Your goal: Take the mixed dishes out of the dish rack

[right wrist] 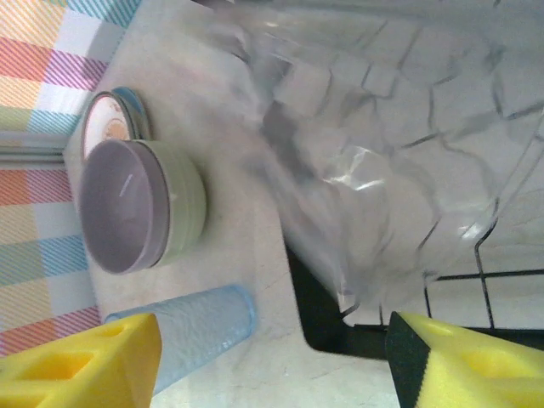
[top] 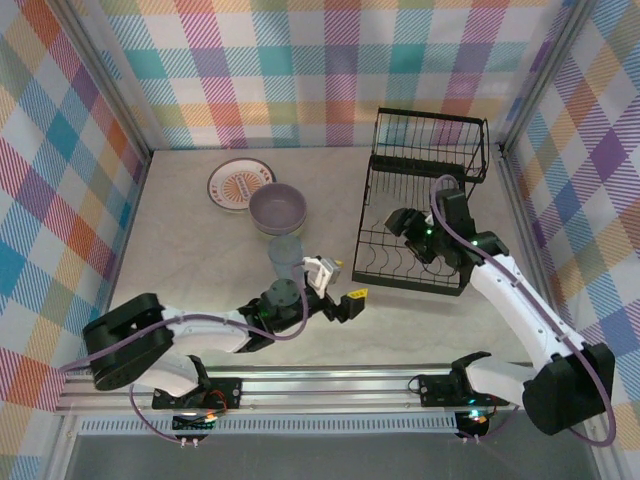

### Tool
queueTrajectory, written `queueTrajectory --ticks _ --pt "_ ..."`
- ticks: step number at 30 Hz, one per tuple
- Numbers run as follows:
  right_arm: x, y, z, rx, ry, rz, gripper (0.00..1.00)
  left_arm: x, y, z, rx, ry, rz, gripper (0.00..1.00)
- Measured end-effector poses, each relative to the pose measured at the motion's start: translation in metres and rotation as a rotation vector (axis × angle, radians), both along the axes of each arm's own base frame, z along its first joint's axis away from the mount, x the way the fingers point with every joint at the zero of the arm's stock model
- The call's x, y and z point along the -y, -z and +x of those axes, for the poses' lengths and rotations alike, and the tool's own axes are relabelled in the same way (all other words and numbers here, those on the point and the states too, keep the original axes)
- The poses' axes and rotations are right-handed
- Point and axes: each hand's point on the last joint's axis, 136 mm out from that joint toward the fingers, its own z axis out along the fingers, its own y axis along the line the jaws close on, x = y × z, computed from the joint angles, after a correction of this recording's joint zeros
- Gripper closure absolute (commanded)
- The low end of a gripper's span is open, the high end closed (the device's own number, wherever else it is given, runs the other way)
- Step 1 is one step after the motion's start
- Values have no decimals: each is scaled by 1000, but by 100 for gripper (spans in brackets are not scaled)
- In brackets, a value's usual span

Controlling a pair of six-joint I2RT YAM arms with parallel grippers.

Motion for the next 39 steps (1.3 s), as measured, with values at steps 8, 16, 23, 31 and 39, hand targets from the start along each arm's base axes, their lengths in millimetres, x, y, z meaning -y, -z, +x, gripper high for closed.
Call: queueTrajectory --ticks 8,16,23,31,39 --pt "10 -23 -3 52 42 58 30 19 -13 28 74 -125 -76 7" --pt "30 12 10 21 5 -126 21 -6 -23 38 100 -248 -100 7" --pt "23 43 24 -44 -18 -191 1 -25 -47 36 115 -291 -128 6" --pt "10 71 42 -177 144 -148 1 -55 -55 29 109 -345 -102 6" --pt "5 64 59 -317 397 -95 1 -88 -74 19 120 -386 -125 5"
